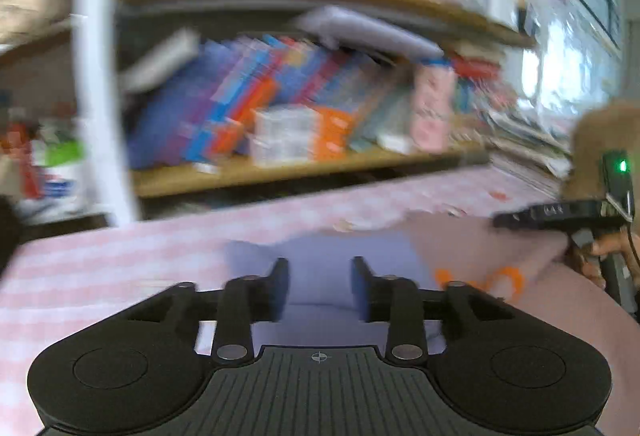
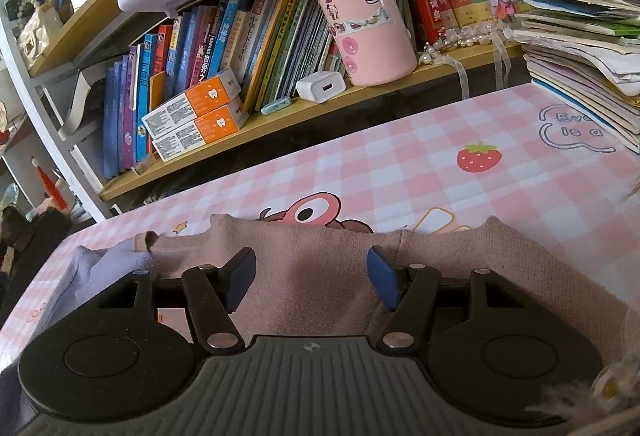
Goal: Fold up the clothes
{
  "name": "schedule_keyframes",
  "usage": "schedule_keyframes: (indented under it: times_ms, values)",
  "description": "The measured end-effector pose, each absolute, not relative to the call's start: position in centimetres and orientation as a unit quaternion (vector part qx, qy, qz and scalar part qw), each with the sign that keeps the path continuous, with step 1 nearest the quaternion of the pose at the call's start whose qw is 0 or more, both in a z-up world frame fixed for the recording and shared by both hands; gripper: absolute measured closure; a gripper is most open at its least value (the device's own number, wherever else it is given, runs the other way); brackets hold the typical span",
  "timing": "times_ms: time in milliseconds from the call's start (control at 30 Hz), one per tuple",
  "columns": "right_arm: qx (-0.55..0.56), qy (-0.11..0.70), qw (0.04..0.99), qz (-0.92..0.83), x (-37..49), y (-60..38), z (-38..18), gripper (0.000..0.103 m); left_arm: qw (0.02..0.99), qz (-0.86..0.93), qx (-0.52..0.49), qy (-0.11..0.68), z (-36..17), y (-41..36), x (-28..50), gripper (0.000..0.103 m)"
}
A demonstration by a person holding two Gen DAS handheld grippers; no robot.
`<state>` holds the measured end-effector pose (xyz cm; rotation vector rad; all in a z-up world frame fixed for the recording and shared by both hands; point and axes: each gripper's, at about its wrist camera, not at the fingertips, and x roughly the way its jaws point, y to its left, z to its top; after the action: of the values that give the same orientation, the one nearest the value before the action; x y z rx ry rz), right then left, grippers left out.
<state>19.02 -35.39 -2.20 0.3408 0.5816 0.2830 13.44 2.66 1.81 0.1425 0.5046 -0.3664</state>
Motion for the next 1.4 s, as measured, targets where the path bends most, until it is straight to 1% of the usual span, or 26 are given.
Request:
schedule_keyframes:
  times_ms: [33,100,167,200,233,300,367,467,500,533,567,600,933,1067,1167,1267,1400]
  values:
    - [0.168,0.284,0.933,0.140,19.0,-35.4,-2.2,0.040,0.947,-0.171,0.088,0.259,1.0,1.3,14.4,0.059]
    - [0.170,0.284,0.933,0.144,18.9,-35.5,-2.2,0.039,0.944,-0.127,0.124,0.279,-0.7,-0.1,16.1,0.059]
    - [0.170,0.284,0.932,0.147,18.9,-35.5,-2.2,0.037,0.944,-0.117,0.106,0.291,-1.2,0.1,17.1,0.057]
    - [0.170,0.284,0.932,0.149,18.9,-35.5,-2.2,0.037,0.944,-0.112,0.097,0.296,-1.5,0.2,17.6,0.051]
    - [0.170,0.284,0.931,0.151,18.9,-35.5,-2.2,0.036,0.943,-0.106,0.088,0.302,-1.7,0.2,18.1,0.048]
    - [0.170,0.284,0.931,0.153,18.8,-35.5,-2.2,0.034,0.942,-0.096,0.069,0.313,-2.2,0.4,19.1,0.048]
    - [0.170,0.284,0.931,0.155,18.8,-35.5,-2.2,0.033,0.942,-0.094,0.038,0.319,-2.5,0.6,19.6,0.052]
    - [0.170,0.284,0.931,0.156,18.8,-35.4,-2.2,0.033,0.945,-0.085,0.011,0.314,-2.3,1.0,19.3,0.068]
    - [0.170,0.284,0.931,0.156,18.8,-35.5,-2.2,0.033,0.949,-0.074,0.010,0.307,-1.6,2.1,19.1,0.083]
    - [0.170,0.284,0.930,0.156,18.8,-35.5,-2.2,0.032,0.952,-0.063,0.009,0.299,-1.0,3.1,18.8,0.092]
    - [0.171,0.284,0.930,0.157,18.8,-35.5,-2.2,0.032,0.955,-0.052,0.007,0.291,-0.3,4.2,18.5,0.094]
    - [0.171,0.284,0.930,0.157,18.8,-35.5,-2.2,0.032,0.958,-0.040,0.006,0.283,0.3,5.2,18.2,0.100]
    - [0.176,0.284,0.929,0.160,18.8,-35.7,-2.2,0.032,0.976,0.072,-0.009,0.203,6.8,15.6,15.5,0.100]
    - [0.170,0.285,0.930,0.157,18.8,-35.5,-2.2,0.032,0.962,0.198,0.061,0.176,7.6,20.5,12.3,0.100]
    - [0.161,0.287,0.931,0.155,18.8,-35.2,-2.1,0.032,0.952,0.225,0.061,0.200,5.9,23.5,10.4,0.099]
    - [0.150,0.289,0.933,0.153,18.8,-34.9,-2.0,0.031,0.946,0.225,0.063,0.227,3.8,24.5,9.8,0.099]
    - [0.137,0.291,0.935,0.148,18.9,-34.6,-2.0,0.031,0.950,0.211,0.049,0.226,2.5,24.7,9.6,0.099]
